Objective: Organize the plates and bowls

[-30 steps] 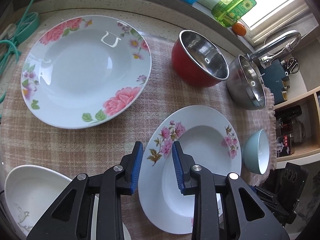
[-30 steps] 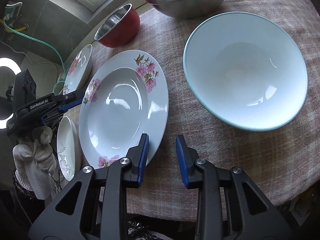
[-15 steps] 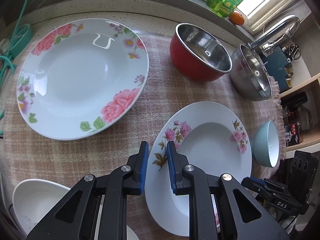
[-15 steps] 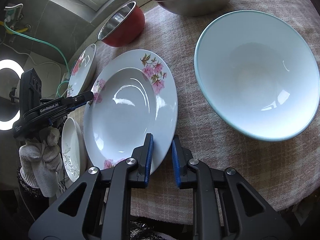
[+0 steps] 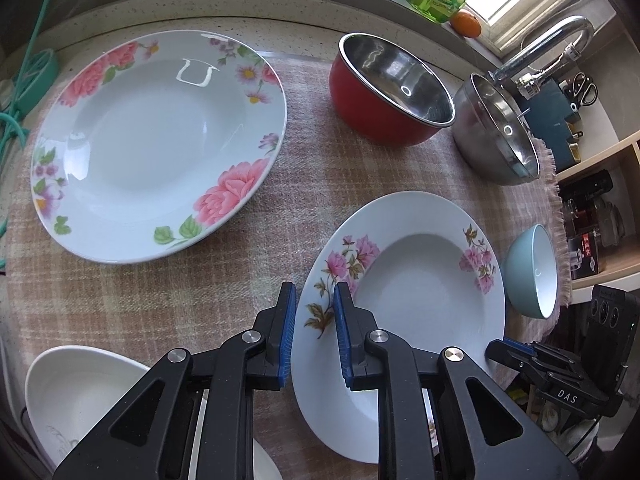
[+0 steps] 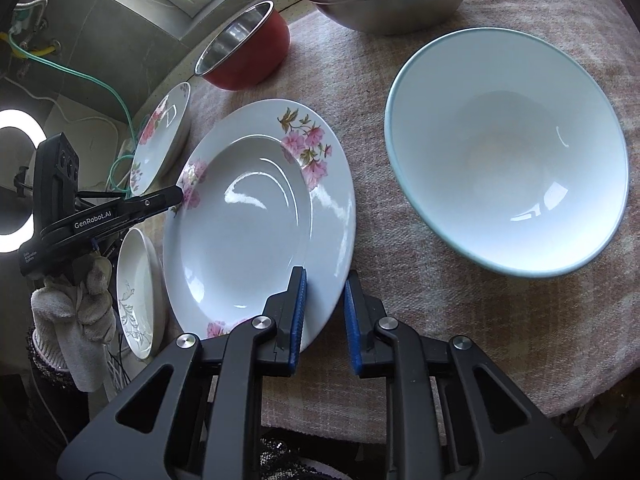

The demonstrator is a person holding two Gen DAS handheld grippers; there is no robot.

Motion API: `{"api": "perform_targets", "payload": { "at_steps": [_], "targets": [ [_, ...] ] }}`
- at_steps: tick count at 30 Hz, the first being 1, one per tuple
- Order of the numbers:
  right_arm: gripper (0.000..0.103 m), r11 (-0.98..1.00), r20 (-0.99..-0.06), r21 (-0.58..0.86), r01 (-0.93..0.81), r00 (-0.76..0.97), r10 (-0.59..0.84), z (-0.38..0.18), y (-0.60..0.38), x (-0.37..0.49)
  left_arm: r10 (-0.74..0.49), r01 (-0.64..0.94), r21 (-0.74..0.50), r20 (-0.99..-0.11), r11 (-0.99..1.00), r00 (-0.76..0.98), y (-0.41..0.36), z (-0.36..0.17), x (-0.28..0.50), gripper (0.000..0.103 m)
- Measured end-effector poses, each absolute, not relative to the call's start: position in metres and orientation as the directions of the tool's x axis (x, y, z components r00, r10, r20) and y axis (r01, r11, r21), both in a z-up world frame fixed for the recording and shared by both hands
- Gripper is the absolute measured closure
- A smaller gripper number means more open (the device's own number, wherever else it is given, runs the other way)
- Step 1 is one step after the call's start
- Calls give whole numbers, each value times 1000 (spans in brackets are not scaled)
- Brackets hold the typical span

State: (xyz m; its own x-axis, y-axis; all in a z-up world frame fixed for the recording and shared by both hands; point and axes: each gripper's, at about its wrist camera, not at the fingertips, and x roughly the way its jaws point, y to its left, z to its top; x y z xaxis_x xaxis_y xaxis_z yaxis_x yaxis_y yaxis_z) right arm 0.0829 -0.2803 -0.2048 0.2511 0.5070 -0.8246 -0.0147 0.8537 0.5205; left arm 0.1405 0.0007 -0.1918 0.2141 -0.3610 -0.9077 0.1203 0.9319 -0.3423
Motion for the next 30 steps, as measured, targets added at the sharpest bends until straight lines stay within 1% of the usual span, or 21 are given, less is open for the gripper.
{"api": "perform_targets", "payload": {
  "at_steps": [12, 30],
  "targets": [
    [84, 864, -837, 504, -25, 234, 495, -204, -290, 79, -365, 87, -355, -909, 931, 200, -3, -192, 113, 86],
    [83, 870, -846, 488, -72, 208, 491, -207, -286, 82, -339, 21, -343, -917, 939, 208, -1, -190, 68, 86]
  ]
}}
